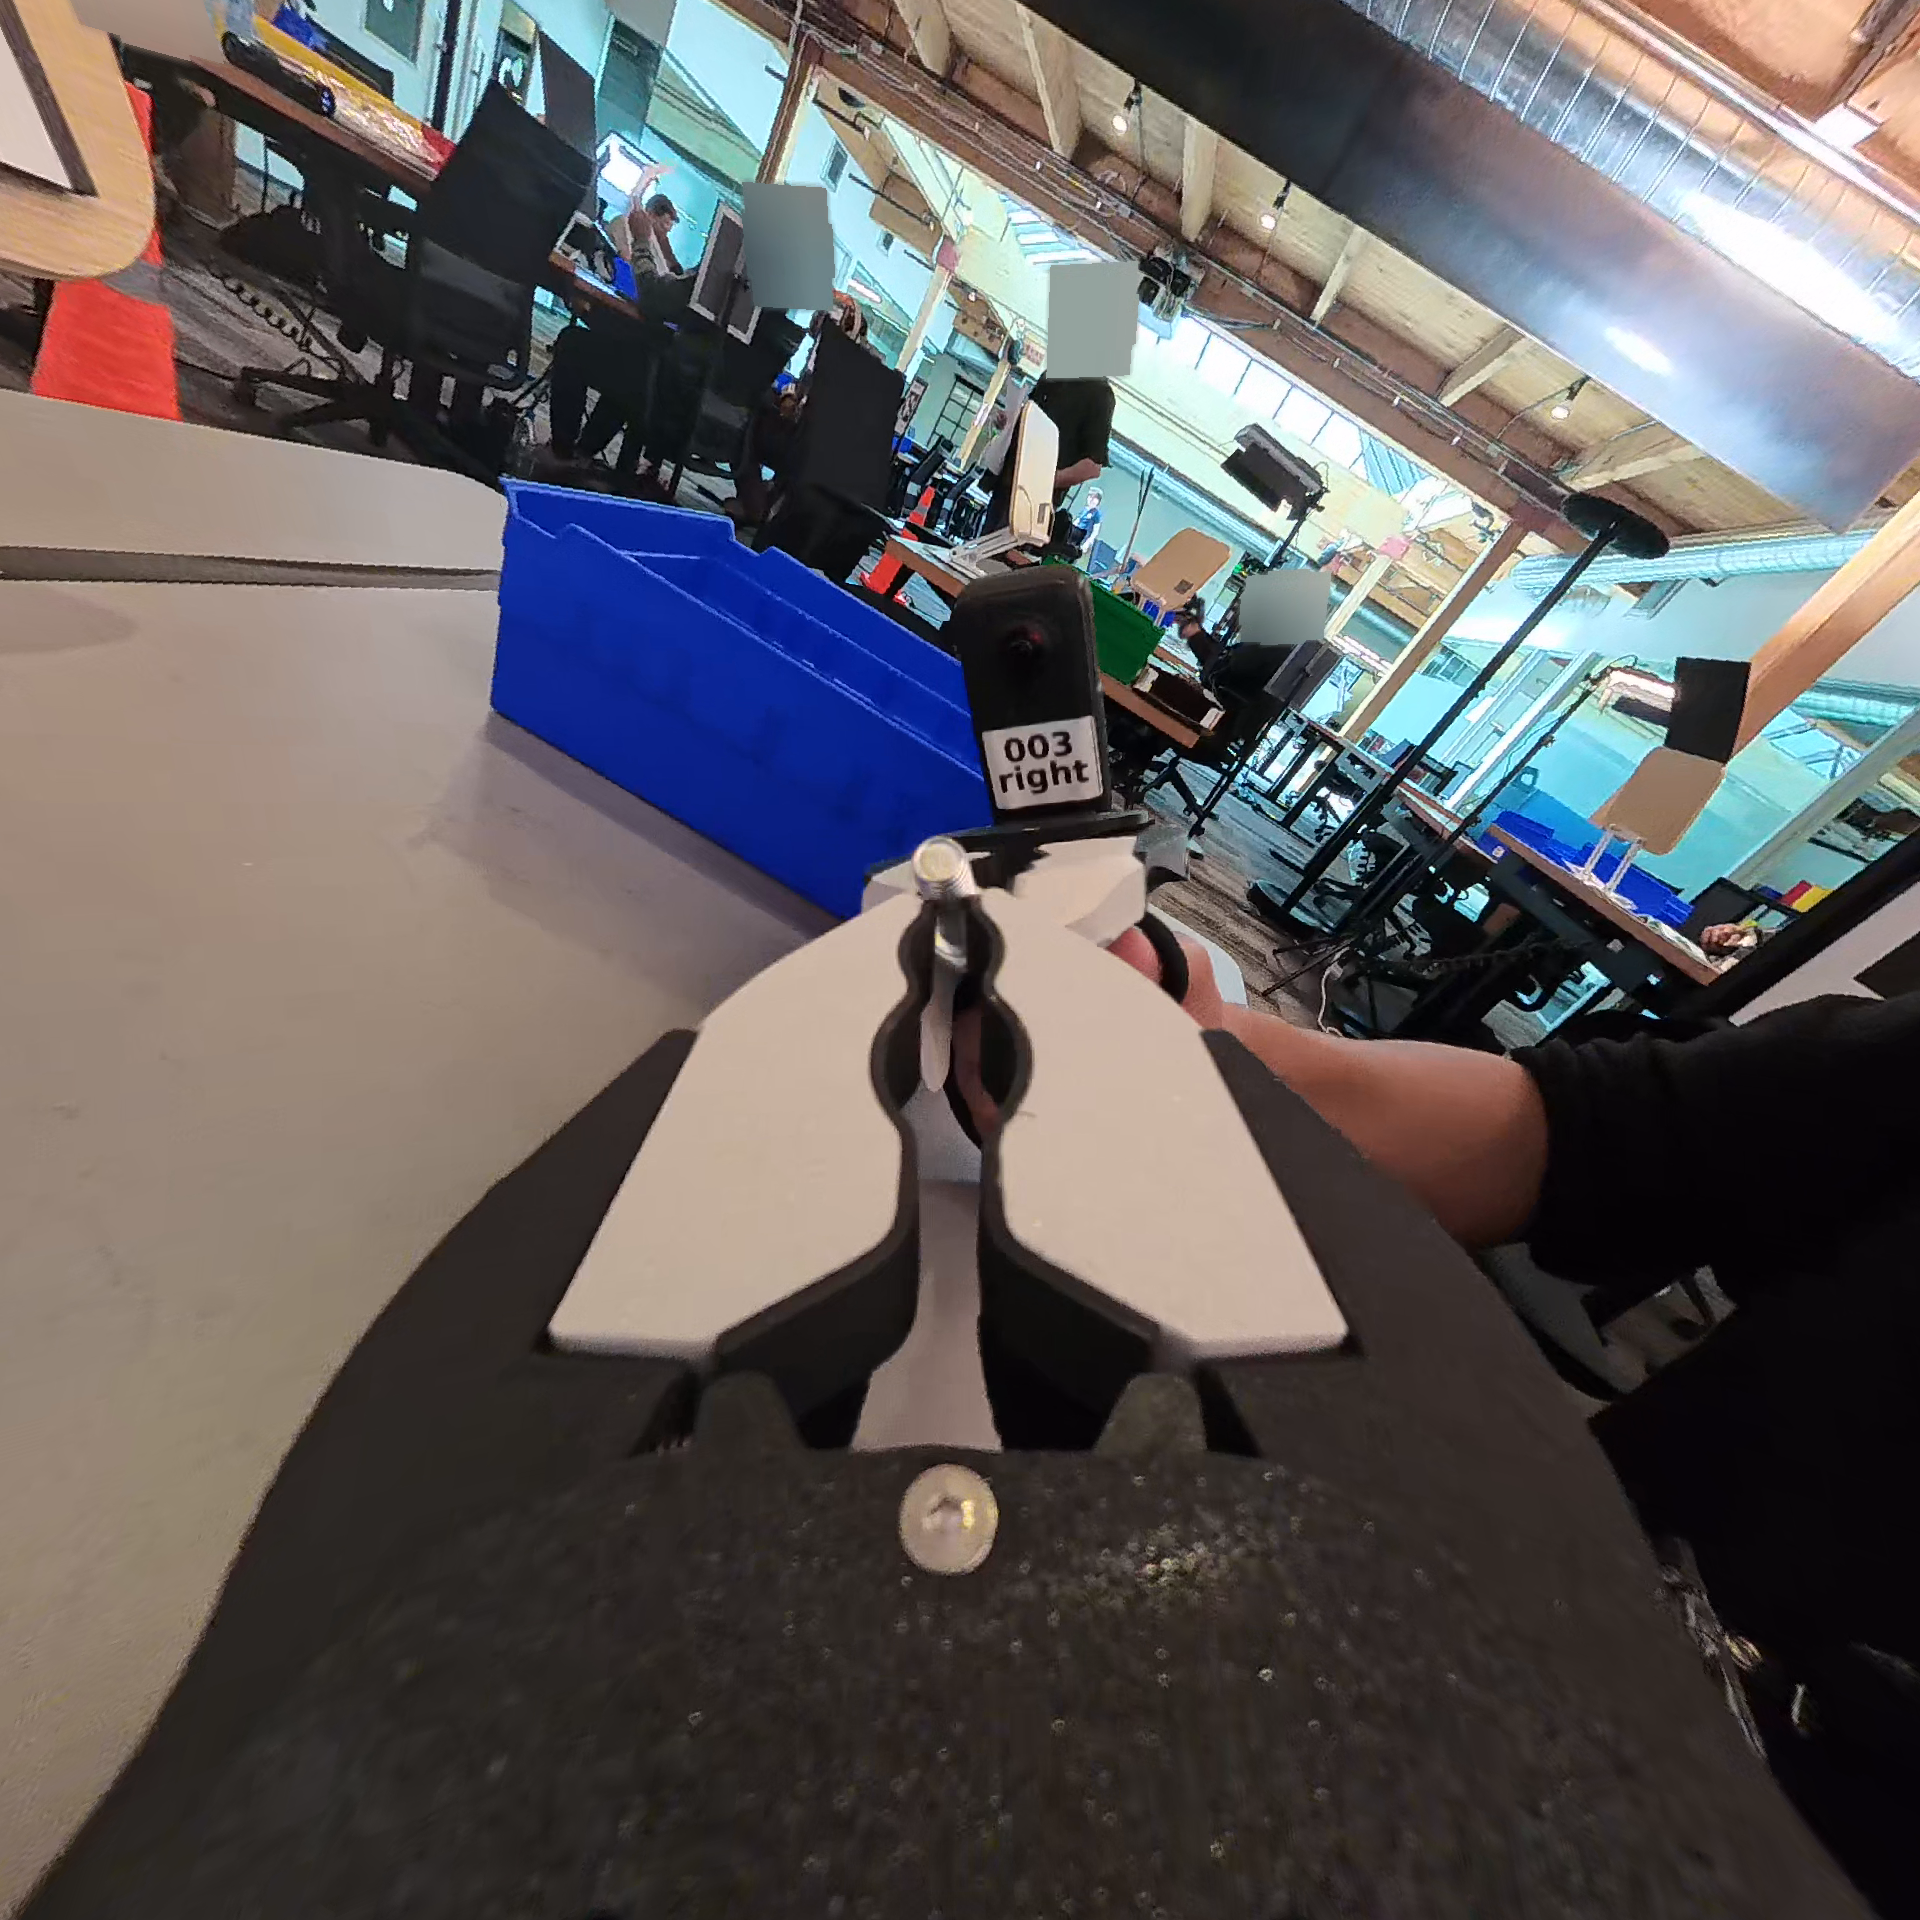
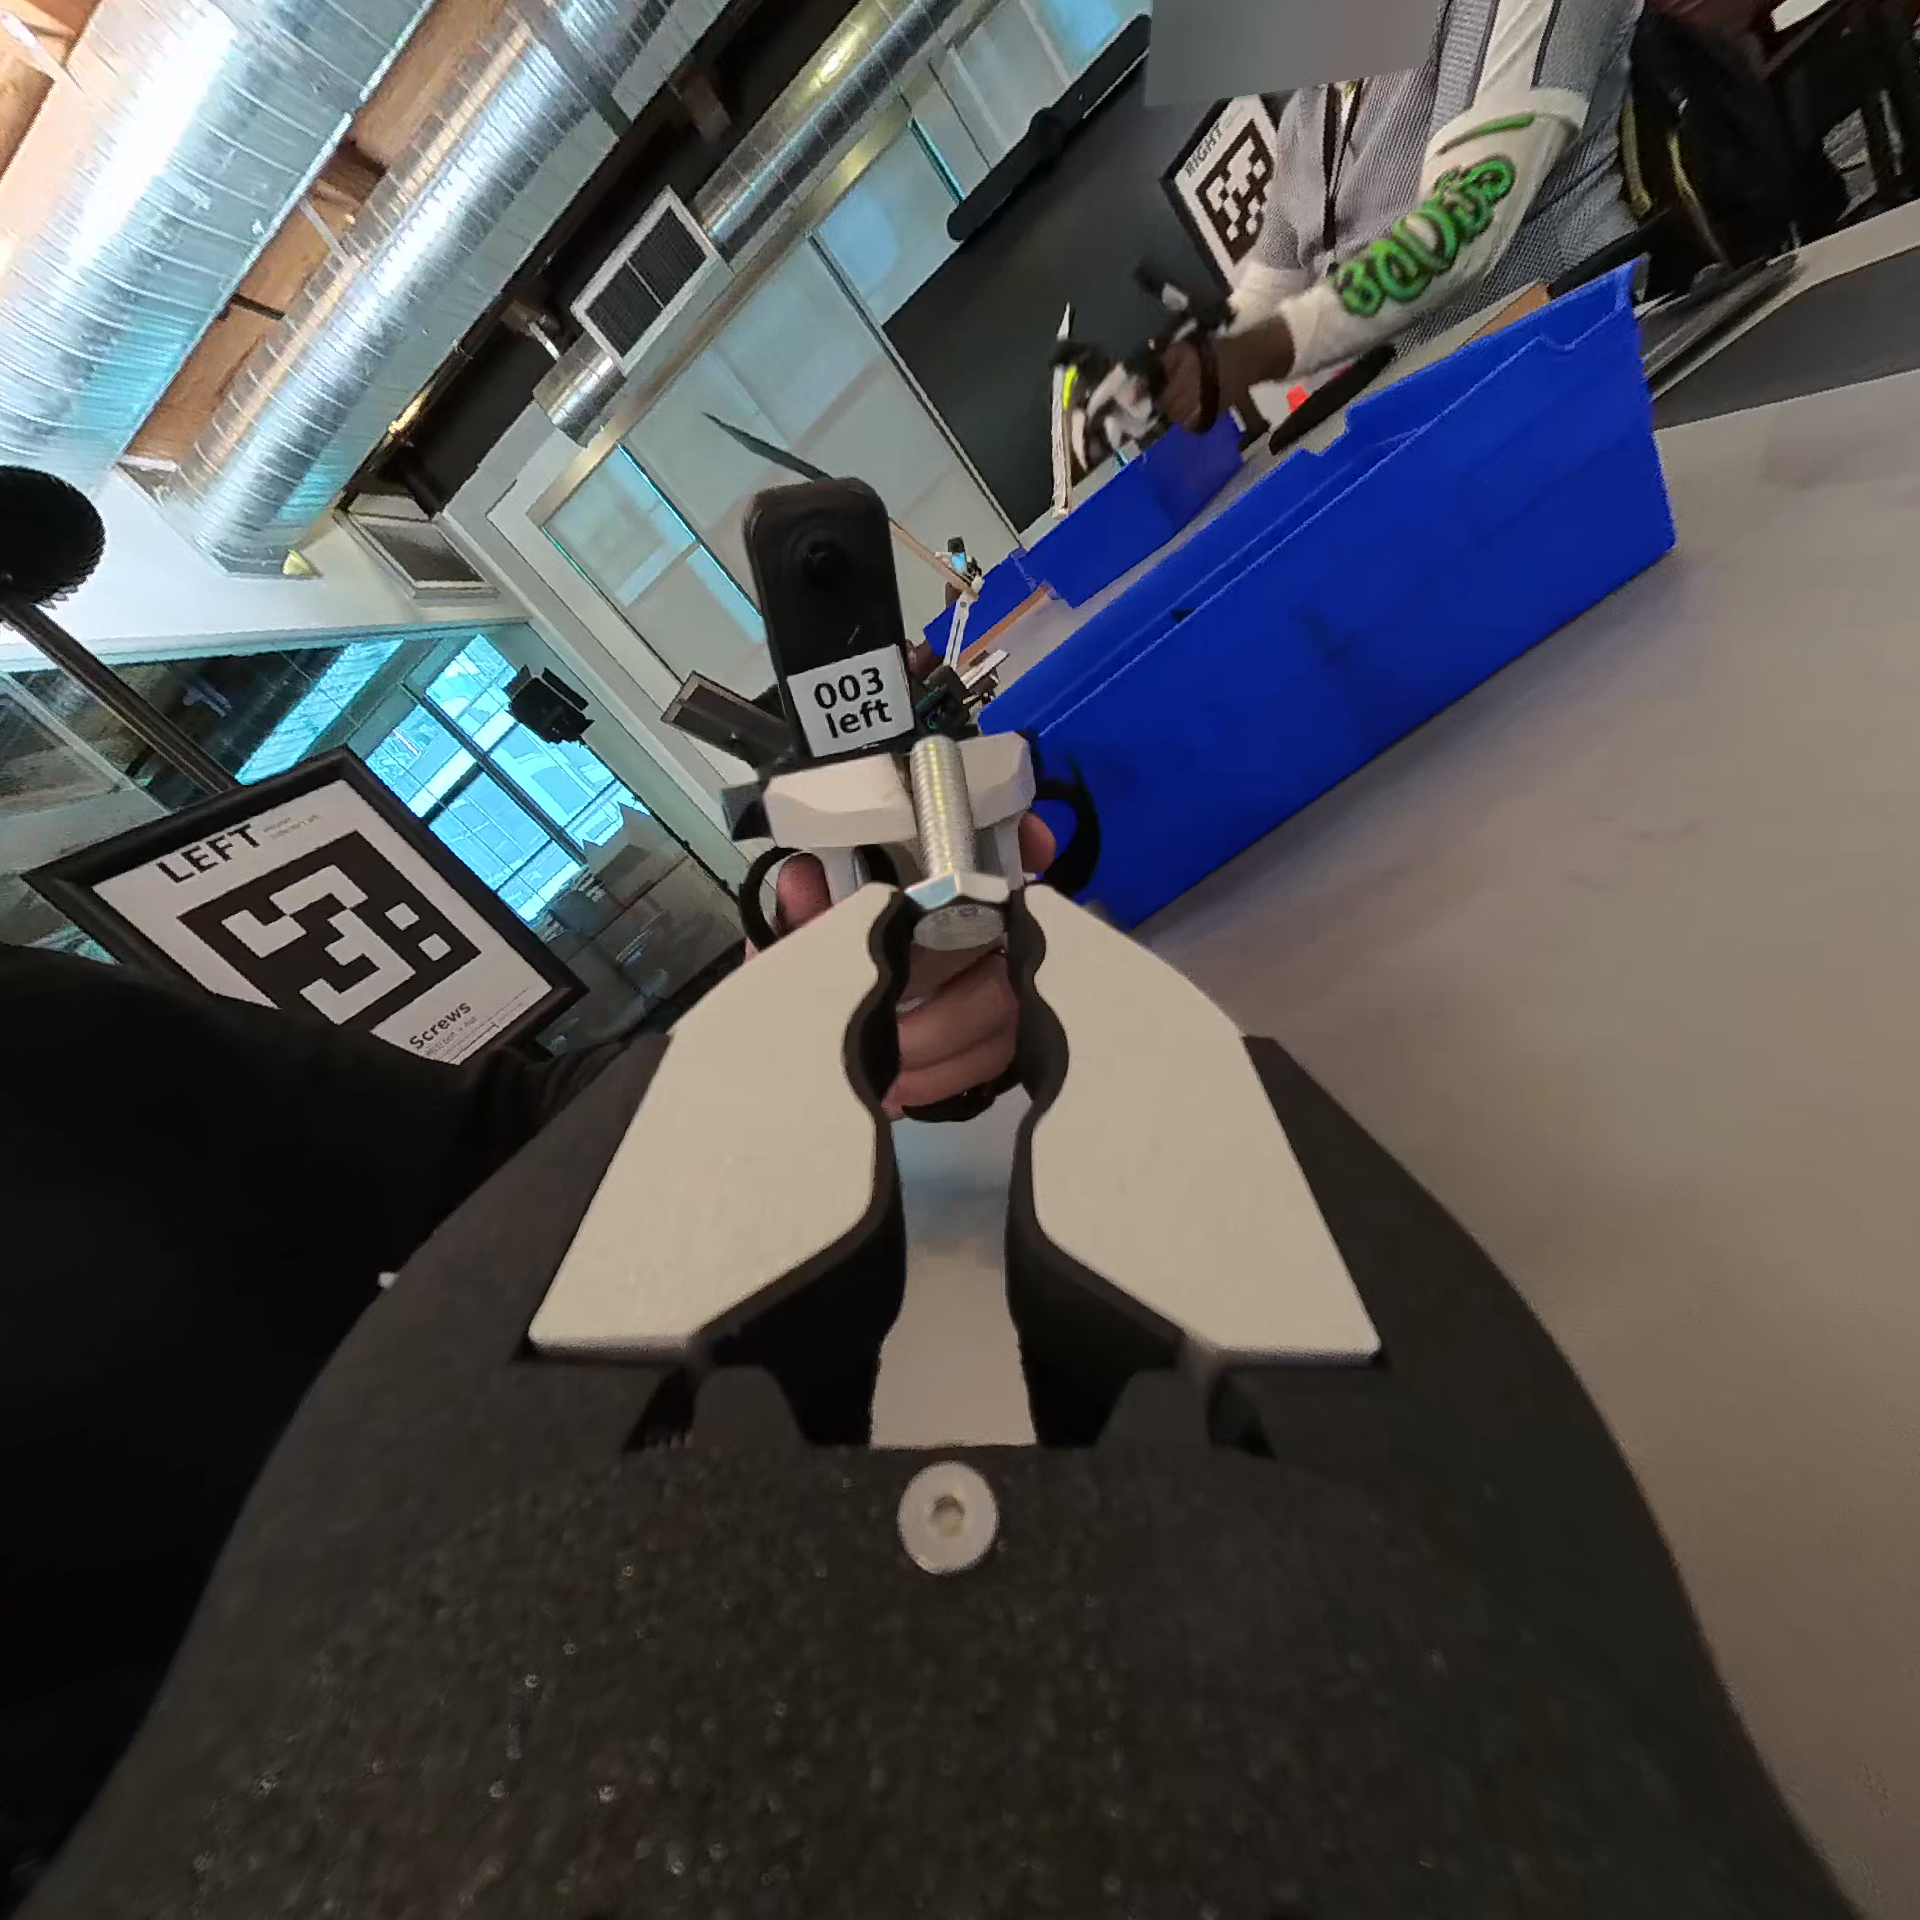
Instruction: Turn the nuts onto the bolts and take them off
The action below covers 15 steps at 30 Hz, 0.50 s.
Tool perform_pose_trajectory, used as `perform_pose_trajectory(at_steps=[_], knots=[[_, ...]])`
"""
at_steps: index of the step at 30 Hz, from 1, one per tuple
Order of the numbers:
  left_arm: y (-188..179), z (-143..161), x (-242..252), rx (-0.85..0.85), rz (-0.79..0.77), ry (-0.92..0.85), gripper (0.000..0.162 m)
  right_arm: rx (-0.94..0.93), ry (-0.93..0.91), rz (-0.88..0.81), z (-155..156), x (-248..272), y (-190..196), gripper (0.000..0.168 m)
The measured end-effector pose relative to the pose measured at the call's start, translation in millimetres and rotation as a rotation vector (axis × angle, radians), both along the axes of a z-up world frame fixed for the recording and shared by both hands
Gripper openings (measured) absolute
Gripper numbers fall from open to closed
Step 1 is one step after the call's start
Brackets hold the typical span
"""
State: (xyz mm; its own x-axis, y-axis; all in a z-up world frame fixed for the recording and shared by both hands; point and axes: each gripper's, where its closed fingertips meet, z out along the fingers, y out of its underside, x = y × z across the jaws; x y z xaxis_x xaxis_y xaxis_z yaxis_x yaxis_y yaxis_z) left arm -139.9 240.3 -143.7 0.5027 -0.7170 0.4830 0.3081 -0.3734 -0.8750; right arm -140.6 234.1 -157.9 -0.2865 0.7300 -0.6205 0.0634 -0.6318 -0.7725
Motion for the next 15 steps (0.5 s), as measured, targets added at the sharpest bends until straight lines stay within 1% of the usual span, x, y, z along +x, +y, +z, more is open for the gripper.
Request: perform_pose_trajectory(at_steps=[7, 12, 13, 15], knots=[[-3, -2, 1, -0.007, -0.016, 0.029, 0.004, 0.104, -0.087, 0.027, -11, -6, -13, 0.017], [-6, 1, 2, 0.004, -0.035, 0.025, 0.005, 0.147, -0.115, 0.018, -12, -9, -18, 0.018], [-6, 2, -1, 0.011, -0.025, 0.029, 0.008, 0.157, -0.118, 0.001, -9, -7, -15, 0.018], [-4, 3, -12, 0.014, 0.015, 0.042, 0.02, 0.181, -0.138, -0.077, 0, 4, 2, 0.018]])
